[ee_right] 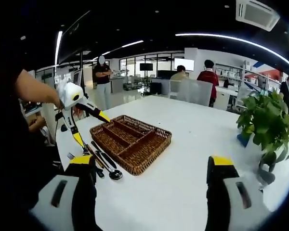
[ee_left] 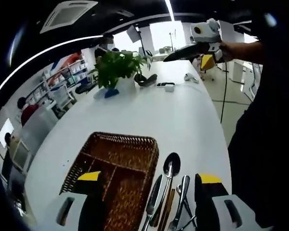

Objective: Arrange the knives, forks, and spoons in their matching storage slots by inserting each utensil handle-first until every utensil is classified and aligned in the correct compartment

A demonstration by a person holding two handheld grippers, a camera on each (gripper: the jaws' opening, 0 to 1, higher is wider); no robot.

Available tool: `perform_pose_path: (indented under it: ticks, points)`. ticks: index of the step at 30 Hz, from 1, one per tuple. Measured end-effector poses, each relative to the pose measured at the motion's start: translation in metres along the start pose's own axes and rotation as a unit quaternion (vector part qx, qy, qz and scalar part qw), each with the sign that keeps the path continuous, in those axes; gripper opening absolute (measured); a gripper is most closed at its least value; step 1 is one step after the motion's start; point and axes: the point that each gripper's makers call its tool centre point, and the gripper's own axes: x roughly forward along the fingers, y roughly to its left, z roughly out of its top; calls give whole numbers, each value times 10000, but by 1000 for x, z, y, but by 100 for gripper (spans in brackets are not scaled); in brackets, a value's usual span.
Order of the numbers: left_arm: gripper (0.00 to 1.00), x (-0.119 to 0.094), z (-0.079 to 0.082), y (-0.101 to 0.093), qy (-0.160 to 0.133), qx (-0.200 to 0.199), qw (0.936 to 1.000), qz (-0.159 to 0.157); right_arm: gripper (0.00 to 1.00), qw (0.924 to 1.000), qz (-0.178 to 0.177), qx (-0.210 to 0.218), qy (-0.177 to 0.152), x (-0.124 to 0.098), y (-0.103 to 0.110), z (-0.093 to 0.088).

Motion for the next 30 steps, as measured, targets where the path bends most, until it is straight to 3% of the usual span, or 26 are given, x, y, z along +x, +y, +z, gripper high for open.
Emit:
perform_pose_path:
  ticks: [9, 18, 23, 30]
  points:
    - [69, 33, -26, -16, 305, -11, 9990, -334, 96, 9999, -75, 98, 48, -6, -1, -10]
    - [59, 47, -38, -29, 439, -82, 9966, -694, 95, 9996, -182, 174, 109, -10, -4, -18]
    - [54, 54, -43, -31, 516, -87, 9957, -766, 95, 9995, -186, 180, 159, -10, -3, -21]
    - [37, 63, -54, -24, 718, 50, 9950, -691, 94, 9993, -229, 220, 197, -11, -4, -25]
